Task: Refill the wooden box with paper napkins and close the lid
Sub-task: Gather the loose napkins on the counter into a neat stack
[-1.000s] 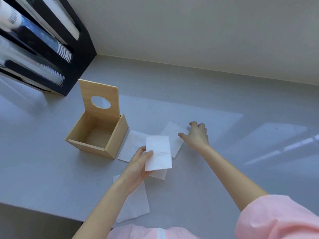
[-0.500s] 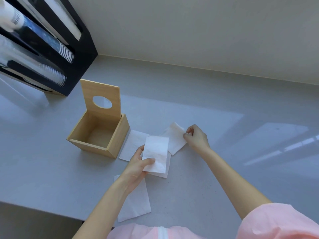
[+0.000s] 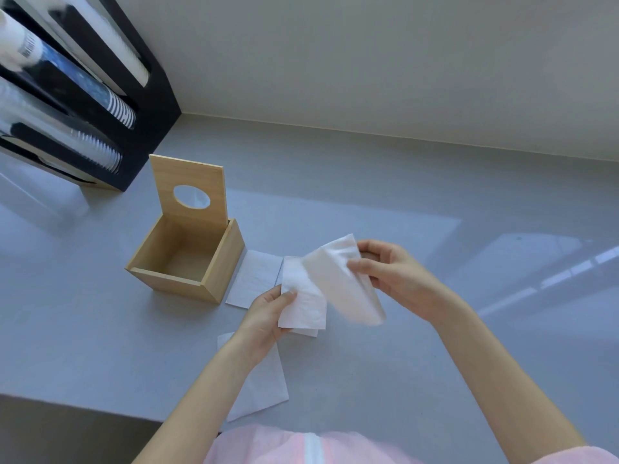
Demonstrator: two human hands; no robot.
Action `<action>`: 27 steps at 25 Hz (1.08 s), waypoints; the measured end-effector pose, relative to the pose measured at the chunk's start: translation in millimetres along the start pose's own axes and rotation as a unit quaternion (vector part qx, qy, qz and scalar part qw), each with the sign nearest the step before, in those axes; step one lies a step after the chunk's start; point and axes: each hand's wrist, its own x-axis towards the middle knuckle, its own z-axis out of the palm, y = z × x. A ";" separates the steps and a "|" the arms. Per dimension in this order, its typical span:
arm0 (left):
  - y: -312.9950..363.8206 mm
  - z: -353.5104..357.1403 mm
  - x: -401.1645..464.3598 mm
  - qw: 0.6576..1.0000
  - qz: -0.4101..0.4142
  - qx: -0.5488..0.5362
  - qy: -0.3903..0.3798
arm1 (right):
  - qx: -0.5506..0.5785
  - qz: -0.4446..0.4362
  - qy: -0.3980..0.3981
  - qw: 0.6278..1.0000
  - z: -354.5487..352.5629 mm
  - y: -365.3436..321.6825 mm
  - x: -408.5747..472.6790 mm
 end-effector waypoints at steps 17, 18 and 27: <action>-9.2 14.9 -10.7 0.996 -0.034 -0.050 -0.071 | -0.078 0.057 0.184 0.978 29.4 43.4 -0.4; -9.2 13.8 -11.7 0.996 -0.032 -0.047 -0.071 | -0.082 0.054 0.180 0.979 31.0 43.4 -0.2; -9.5 2.6 -24.1 1.000 -0.012 0.000 -0.010 | -0.068 0.072 0.153 0.983 41.8 45.9 9.8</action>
